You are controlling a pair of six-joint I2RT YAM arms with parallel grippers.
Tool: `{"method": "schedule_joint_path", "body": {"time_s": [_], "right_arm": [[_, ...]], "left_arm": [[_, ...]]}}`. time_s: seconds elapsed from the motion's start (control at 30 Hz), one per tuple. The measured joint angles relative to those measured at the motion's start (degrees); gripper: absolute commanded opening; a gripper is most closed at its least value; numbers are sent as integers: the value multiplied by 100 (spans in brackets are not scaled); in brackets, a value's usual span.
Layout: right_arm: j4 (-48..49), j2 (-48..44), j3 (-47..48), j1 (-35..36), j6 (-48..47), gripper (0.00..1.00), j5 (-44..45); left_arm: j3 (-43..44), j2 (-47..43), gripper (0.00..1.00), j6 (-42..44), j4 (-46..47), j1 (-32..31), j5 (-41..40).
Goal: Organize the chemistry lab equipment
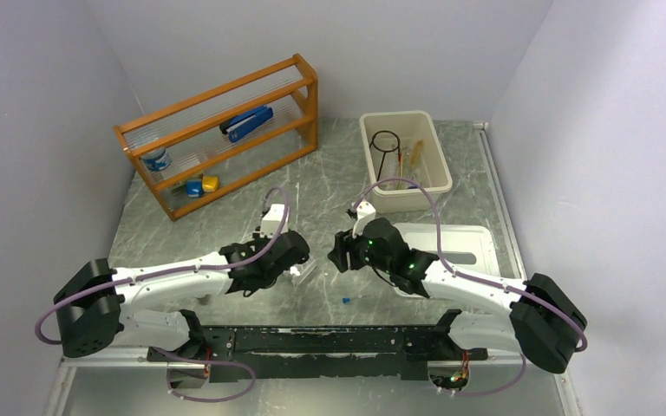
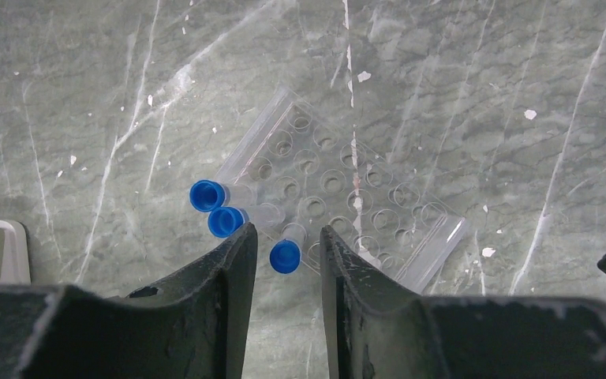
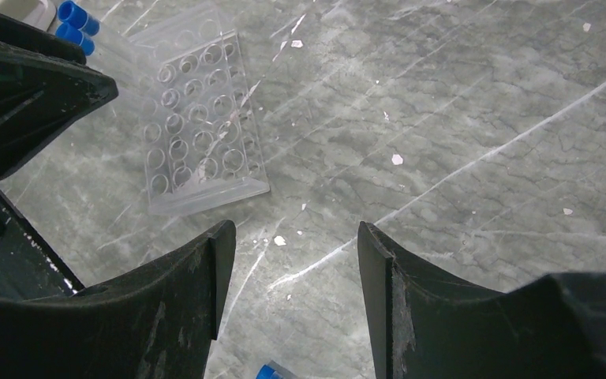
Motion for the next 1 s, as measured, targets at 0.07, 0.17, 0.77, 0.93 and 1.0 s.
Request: {"method": "schedule_joint_path", "body": {"time_s": [0.07, 0.17, 0.77, 0.93, 1.0], "right_arm": [[-31, 0, 4, 0, 0, 61, 2], [-201, 0, 72, 0, 33, 61, 28], [-2131, 610, 470, 0, 684, 62, 387], [-2356, 769, 483, 0, 789, 62, 398], [-2479, 852, 520, 0, 831, 62, 424]], "left_arm": [[4, -59, 41, 2, -31, 7, 26], [79, -267, 42, 35, -120, 7, 87], [337, -693, 67, 326, -264, 555, 501], [267, -588, 64, 415, -184, 667, 721], [258, -546, 62, 428, -142, 675, 791]]}}
